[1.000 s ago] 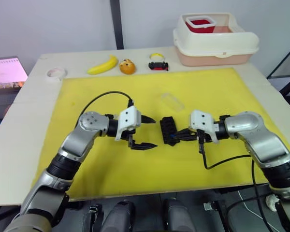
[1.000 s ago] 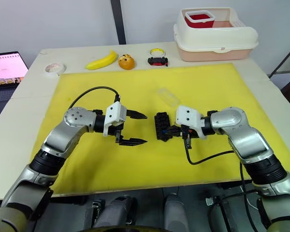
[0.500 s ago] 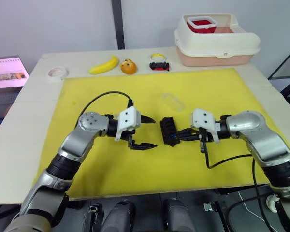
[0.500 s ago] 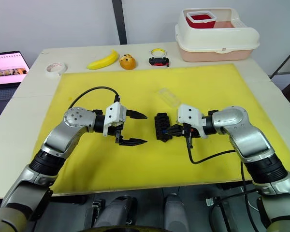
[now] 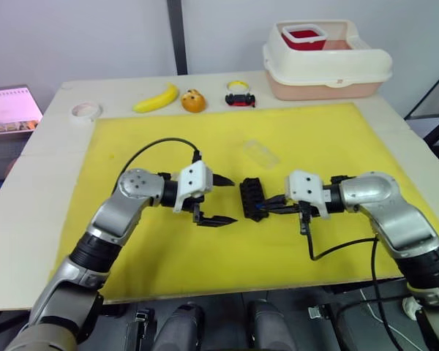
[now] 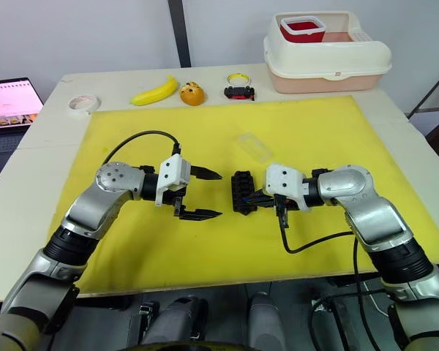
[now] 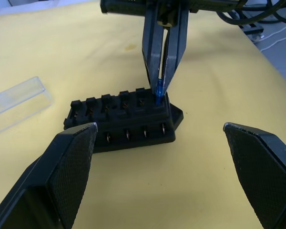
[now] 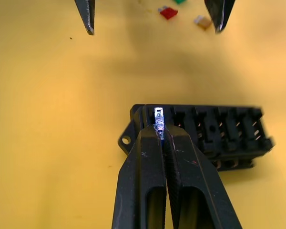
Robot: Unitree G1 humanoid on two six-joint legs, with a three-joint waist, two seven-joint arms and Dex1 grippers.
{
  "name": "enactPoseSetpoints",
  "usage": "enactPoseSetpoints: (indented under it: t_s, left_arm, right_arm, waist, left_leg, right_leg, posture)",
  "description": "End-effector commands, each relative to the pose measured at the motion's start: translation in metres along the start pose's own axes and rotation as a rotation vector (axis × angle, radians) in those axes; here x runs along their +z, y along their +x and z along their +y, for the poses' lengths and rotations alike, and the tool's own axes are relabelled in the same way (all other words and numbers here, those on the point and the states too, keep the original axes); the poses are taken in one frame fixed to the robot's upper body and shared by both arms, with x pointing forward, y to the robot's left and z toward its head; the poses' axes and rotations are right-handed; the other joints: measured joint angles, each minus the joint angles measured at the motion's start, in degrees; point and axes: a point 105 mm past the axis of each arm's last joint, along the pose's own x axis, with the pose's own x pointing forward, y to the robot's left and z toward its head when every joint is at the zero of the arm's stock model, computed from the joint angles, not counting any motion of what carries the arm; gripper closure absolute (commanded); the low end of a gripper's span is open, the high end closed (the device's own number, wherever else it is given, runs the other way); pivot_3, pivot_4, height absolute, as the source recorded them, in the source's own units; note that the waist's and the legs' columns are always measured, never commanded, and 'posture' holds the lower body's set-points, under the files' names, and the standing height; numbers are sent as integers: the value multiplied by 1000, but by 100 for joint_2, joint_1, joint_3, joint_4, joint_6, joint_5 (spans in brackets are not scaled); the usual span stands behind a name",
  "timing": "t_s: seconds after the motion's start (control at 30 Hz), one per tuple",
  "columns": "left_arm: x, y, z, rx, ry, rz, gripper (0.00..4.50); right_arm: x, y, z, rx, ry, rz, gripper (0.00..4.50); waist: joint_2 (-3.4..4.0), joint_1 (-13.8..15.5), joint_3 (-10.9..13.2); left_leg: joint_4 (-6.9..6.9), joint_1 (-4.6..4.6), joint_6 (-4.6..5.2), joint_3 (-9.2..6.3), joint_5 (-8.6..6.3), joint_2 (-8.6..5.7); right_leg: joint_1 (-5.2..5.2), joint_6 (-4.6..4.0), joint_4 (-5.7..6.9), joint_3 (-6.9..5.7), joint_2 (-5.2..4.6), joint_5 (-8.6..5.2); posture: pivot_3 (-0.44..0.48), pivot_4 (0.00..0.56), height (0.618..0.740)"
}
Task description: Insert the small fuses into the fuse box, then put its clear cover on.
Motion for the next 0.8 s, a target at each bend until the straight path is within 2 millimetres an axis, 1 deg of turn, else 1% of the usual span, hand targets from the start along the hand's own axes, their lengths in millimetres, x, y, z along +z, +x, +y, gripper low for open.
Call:
enactPoseSetpoints:
  t_s: [0.03, 0.1, 0.17, 0.23, 0.27, 0.37, 0.4, 0.43, 0.47, 0.5, 0.57, 0.63, 0.73, 0.77, 0.8]
  left_arm:
    - [9, -5, 5, 23, 37, -13, 0]
    - [9, -5, 6, 24, 38, -13, 0]
    - [10, -5, 6, 25, 39, -14, 0]
    - [11, -5, 6, 25, 41, -14, 0]
    - [11, -4, 6, 26, 41, -14, 0]
    - [12, -4, 6, 28, 43, -14, 0]
    - [13, -5, 5, 28, 42, -14, 0]
    - [13, -5, 5, 28, 42, -13, 0]
    - [13, -5, 5, 28, 42, -12, 0]
    - [13, -5, 5, 29, 42, -12, 0]
    - [13, -5, 5, 30, 41, -10, 0]
    - [13, -5, 5, 31, 41, -10, 0]
    - [13, -5, 5, 30, 41, -10, 0]
    - [13, -5, 5, 30, 41, -10, 0]
    - [13, -5, 5, 30, 41, -10, 0]
  right_arm:
    - [14, -7, -9, -30, -5, -48, 4441]
    - [14, -8, -11, -28, 54, -57, 4441]
    - [8, -7, -11, -30, -63, -4, 4441]
    - [0, -7, 0, 24, -199, 50, 4441]
    - [0, -6, 2, 34, -198, 43, 4441]
    - [14, -5, -8, -36, 69, -74, 4441]
    - [12, -5, -10, -45, 42, -55, 4441]
    - [4, -7, -7, -26, -74, 9, 4441]
    - [-3, -8, -2, 8, -139, 51, 4441]
    - [-3, -8, -2, 10, -125, 44, 4441]
    - [5, -8, -8, -27, -53, -13, 4441]
    - [12, -8, -10, -25, -122, -36, 4441]
    - [14, -8, -8, -5, -240, -27, 4441]
    - [13, -8, -7, 5, -247, -21, 4441]
    - [14, -7, -8, -6, -185, -28, 4441]
  waist:
    - [0, 9, 0]
    - [0, 12, 0]
    - [0, 11, 0]
    - [0, 16, 0]
    - [0, 14, 0]
    - [0, -1, 0]
    - [0, -5, 0]
    - [1, -1, 0]
    - [1, 1, 0]
    - [1, 17, 0]
    - [0, 13, 0]
    - [0, 8, 0]
    - [0, 2, 0]
    - [0, 5, 0]
    - [0, 11, 0]
  left_leg:
    - [1, 0, 0, 0, 0, 0]
    - [2, 0, 0, -1, 0, 0]
    - [2, 0, 0, -2, 0, -1]
    - [2, 0, 0, -2, 0, -1]
    - [2, 0, 0, -1, 0, -2]
    - [2, 0, 1, -1, 0, -1]
    - [2, 0, 0, -2, 0, 1]
    - [2, 0, 0, -3, 0, 2]
    - [2, 0, 0, -3, 0, 0]
    - [1, -1, 0, -2, 0, -1]
    - [2, 0, 1, -3, -1, -2]
    - [4, 0, 1, -3, 0, -2]
    - [4, 0, 1, -3, -1, -1]
    - [4, 0, 1, -3, -1, -1]
    - [4, 0, 1, -3, -1, -1]
  right_leg:
    - [0, 0, 0, 0, 0, 0]
    - [1, 0, 0, 0, 0, 0]
    - [1, 0, 0, 0, 0, 0]
    - [1, 0, 0, 0, 0, 0]
    - [1, 0, 0, 0, 0, 0]
    - [3, 0, 0, 0, 0, 0]
    - [3, 0, 0, 0, 1, 0]
    - [1, 0, 2, 0, 2, 0]
    - [-2, 0, 3, 1, 1, 0]
    - [-2, 0, 2, 1, 1, 0]
    - [4, 0, -1, 0, 1, 0]
    - [4, 0, 0, 1, 1, 0]
    - [3, 0, 0, 0, 1, 0]
    - [3, 0, 0, 0, 1, 0]
    - [3, 0, 0, 0, 1, 0]
  posture:
    - [0, 150, 740]
    - [0, 150, 740]
    - [0, 150, 740]
    - [0, 150, 740]
    - [0, 150, 740]
    - [0, 150, 740]
    - [0, 150, 740]
    - [0, 150, 740]
    - [0, 150, 740]
    - [0, 150, 740]
    - [0, 150, 740]
    - [0, 150, 740]
    - [0, 150, 740]
    - [0, 150, 740]
    - [0, 150, 740]
